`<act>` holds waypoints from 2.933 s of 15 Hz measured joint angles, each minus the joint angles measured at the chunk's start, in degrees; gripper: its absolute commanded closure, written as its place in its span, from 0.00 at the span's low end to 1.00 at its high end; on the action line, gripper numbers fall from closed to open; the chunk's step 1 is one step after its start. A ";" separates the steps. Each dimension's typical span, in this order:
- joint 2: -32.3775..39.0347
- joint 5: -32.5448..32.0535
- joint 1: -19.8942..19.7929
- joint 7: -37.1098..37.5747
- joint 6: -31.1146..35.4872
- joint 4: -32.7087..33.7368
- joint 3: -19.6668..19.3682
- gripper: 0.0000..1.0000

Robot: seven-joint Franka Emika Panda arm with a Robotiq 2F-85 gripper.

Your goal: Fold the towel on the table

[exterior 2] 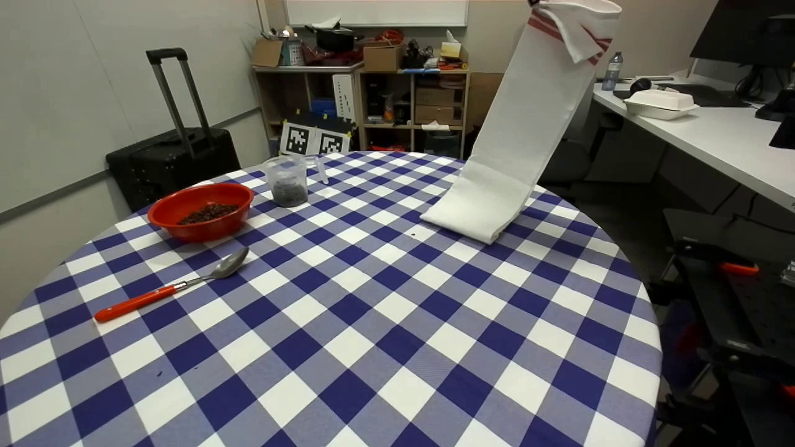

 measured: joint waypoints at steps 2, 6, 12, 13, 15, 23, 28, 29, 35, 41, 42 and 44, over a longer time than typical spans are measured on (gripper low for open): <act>0.98 0.14 0.44 0.05 0.00 -0.52 0.86 1.00; 3.42 1.35 2.67 0.95 0.00 -1.22 3.72 1.00; 5.73 6.39 7.76 1.09 0.00 -0.37 8.37 1.00; 6.01 7.44 8.47 1.09 0.00 0.01 8.95 1.00; 6.73 9.34 9.57 1.08 0.02 0.89 9.84 1.00; 13.65 15.69 9.49 0.93 3.12 3.26 9.49 1.00; 19.26 19.35 7.64 0.78 4.26 7.32 7.96 1.00; 19.68 19.51 7.21 0.48 4.26 7.96 7.70 1.00; 18.81 16.84 5.28 -4.02 4.29 8.46 4.97 1.00; 18.84 7.67 4.82 -3.56 12.44 3.93 2.87 1.00; 19.01 5.57 5.06 -2.63 14.81 2.80 2.83 1.00; 19.68 0.67 5.92 0.23 19.23 0.68 2.78 1.00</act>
